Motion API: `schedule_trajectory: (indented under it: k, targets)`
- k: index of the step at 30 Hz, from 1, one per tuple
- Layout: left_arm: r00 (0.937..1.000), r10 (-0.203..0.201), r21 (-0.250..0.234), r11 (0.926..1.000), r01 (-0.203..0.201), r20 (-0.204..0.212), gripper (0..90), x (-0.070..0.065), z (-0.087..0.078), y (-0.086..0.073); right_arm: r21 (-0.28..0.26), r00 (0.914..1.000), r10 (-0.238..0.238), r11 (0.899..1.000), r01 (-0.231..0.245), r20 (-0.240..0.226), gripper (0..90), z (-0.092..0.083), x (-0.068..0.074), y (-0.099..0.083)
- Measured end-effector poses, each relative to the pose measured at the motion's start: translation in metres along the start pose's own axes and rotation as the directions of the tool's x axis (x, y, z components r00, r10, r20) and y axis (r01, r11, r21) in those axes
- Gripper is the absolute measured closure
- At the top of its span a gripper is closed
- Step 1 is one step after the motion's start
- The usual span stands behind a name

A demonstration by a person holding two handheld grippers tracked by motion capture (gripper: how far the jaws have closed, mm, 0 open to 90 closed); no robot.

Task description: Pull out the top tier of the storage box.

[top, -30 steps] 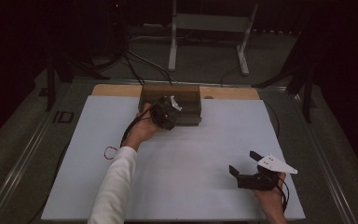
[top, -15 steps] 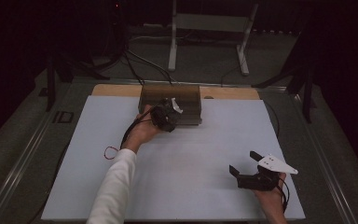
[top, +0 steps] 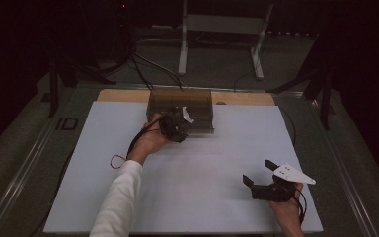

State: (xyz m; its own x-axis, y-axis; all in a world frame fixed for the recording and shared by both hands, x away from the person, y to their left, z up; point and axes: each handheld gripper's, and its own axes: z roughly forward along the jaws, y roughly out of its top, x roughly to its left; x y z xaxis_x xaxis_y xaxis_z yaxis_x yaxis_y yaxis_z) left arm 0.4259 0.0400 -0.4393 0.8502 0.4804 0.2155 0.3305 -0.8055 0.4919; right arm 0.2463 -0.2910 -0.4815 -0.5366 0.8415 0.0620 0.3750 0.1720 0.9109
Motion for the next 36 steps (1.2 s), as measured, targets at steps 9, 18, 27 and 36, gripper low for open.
schedule_trajectory:
  k: [9, 18, 27, 36]
  targets:
    - [0.9996, 0.023, -0.008, 0.9997, -0.023, 0.015, 61.6, -0.003, -0.004, -0.006, 0.003, 1.0, -0.001, 1.0, 0.001, 0.0, 0.0, 0.0, 0.0, 0.0]
    - [0.9992, 0.034, -0.008, 0.9994, -0.034, 0.021, 61.5, -0.006, -0.006, -0.009, 0.004, 1.0, -0.001, 1.0, 0.001, 0.0, 0.0, 0.0, 0.0, 0.0]
    - [0.9988, 0.042, 0.0, 0.9991, -0.042, 0.026, 61.5, -0.008, -0.008, -0.011, 0.006, 1.0, 0.0, 1.0, 0.0, -0.002, 0.0, 0.001, 0.001, 0.0]
    - [0.9984, 0.053, -0.001, 0.9986, -0.053, 0.02, 61.3, -0.012, -0.009, -0.014, 0.005, 1.0, -0.001, 1.0, 0.001, -0.001, 0.0, 0.0, 0.001, 0.0]
